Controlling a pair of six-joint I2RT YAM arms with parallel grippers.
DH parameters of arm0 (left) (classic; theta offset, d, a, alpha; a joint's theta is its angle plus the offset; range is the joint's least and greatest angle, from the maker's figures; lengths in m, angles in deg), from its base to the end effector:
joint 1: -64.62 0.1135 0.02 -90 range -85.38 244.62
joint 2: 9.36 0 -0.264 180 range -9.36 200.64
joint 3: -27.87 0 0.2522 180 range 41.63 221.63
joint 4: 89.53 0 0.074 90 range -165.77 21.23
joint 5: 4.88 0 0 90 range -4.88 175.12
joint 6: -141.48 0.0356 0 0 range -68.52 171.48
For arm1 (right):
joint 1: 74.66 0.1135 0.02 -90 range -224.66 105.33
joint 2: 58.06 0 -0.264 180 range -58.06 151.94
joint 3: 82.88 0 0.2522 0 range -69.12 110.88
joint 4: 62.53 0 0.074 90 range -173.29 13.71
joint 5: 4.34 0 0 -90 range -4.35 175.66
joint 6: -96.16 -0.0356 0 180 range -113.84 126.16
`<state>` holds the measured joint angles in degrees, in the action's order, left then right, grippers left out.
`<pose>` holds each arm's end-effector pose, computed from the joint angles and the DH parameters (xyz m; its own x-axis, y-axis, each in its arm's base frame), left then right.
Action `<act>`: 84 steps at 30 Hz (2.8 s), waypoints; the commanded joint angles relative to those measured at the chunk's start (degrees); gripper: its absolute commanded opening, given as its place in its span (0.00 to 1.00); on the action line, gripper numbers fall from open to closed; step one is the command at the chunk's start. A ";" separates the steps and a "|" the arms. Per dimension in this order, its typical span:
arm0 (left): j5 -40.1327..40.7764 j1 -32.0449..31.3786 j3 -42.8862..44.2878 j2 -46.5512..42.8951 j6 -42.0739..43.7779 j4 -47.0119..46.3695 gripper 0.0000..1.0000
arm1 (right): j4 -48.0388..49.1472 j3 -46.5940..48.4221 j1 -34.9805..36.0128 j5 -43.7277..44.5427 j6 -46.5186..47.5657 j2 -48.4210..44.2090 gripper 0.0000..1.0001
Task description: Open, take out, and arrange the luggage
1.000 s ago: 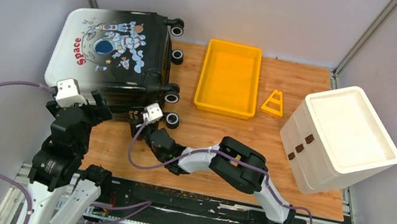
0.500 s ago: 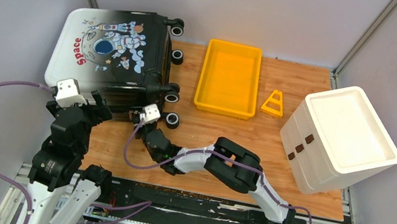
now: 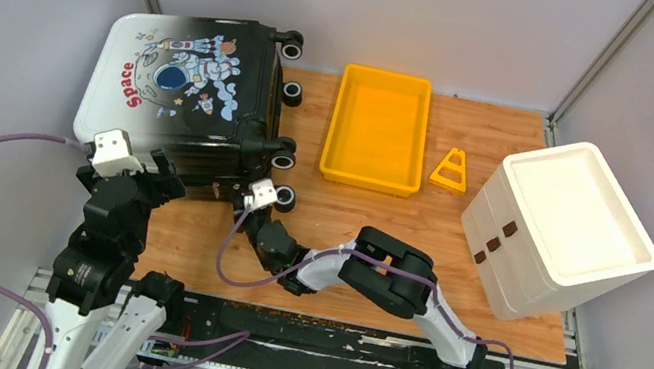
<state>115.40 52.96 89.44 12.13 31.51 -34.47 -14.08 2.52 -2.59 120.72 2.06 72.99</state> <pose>0.0707 0.0037 0.3455 -0.1346 -0.2734 -0.9524 -0.3708 0.9053 -0.2074 0.1650 0.4434 0.1373 -0.0281 0.1034 -0.9942 -0.6017 0.7925 0.0994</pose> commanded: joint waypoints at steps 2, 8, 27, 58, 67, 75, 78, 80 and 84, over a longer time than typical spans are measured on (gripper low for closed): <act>-0.12 -0.17 0.09 0.06 1.25 -1.92 1.00 | 8.88 -5.15 -0.26 2.48 6.24 -3.87 0.00; 0.01 -0.18 0.00 0.47 1.52 -2.02 1.00 | 11.52 -7.65 -0.73 3.90 9.16 -4.99 0.00; -0.15 -0.19 -0.08 0.97 1.78 -2.11 1.00 | 14.85 -13.40 -3.16 -10.90 15.10 -6.05 0.00; -0.60 -0.20 -0.17 -0.05 1.34 -2.05 1.00 | 11.51 -1.85 -3.25 -1.63 13.28 1.88 0.11; -1.24 -0.20 -0.16 0.07 1.54 -2.08 1.00 | 19.94 -8.77 -3.70 0.31 14.52 -0.61 0.00; -2.00 -0.21 -0.26 0.40 2.21 -2.23 1.00 | 21.83 -15.62 -6.41 -7.92 12.37 -5.72 0.00; -2.01 -0.20 -0.26 0.39 2.14 -2.13 1.00 | 22.84 -17.73 -7.13 -10.32 11.81 -6.61 0.00; -2.05 -0.20 -0.33 0.40 2.17 -2.21 1.00 | 22.95 -18.82 -7.61 -15.92 11.23 -7.06 0.00; -2.22 -0.21 -0.34 0.56 2.21 -2.21 1.00 | 23.17 -19.98 -7.65 -22.49 8.13 -7.68 0.18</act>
<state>113.61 52.96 89.14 12.42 32.56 -34.82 5.11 -16.30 -10.77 107.02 14.26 68.18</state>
